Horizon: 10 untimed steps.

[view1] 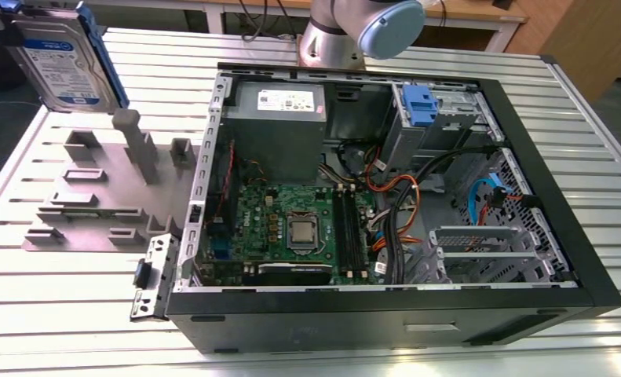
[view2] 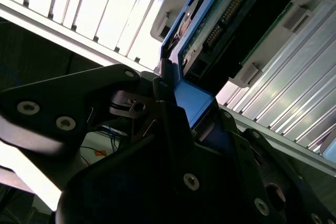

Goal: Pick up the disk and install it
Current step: 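Pick up the disk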

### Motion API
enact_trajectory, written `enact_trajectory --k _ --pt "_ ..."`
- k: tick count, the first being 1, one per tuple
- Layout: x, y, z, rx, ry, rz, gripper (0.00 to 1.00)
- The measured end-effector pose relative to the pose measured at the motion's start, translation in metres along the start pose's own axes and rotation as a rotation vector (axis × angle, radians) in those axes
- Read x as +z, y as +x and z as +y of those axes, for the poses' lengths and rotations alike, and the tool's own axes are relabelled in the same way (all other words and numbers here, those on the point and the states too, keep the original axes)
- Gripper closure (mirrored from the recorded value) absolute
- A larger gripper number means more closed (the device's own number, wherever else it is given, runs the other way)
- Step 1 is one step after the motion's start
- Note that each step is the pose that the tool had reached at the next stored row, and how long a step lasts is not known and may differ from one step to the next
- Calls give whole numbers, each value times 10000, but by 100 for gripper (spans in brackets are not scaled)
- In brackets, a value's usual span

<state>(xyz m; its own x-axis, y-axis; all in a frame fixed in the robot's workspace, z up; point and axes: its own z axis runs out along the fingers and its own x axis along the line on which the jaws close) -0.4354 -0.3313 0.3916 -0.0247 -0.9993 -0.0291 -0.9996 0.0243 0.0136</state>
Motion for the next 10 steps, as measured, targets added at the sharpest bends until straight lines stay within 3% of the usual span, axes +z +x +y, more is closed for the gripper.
enact_trajectory --k 10 --pt "-23 -1 0 0 -1 0 64"
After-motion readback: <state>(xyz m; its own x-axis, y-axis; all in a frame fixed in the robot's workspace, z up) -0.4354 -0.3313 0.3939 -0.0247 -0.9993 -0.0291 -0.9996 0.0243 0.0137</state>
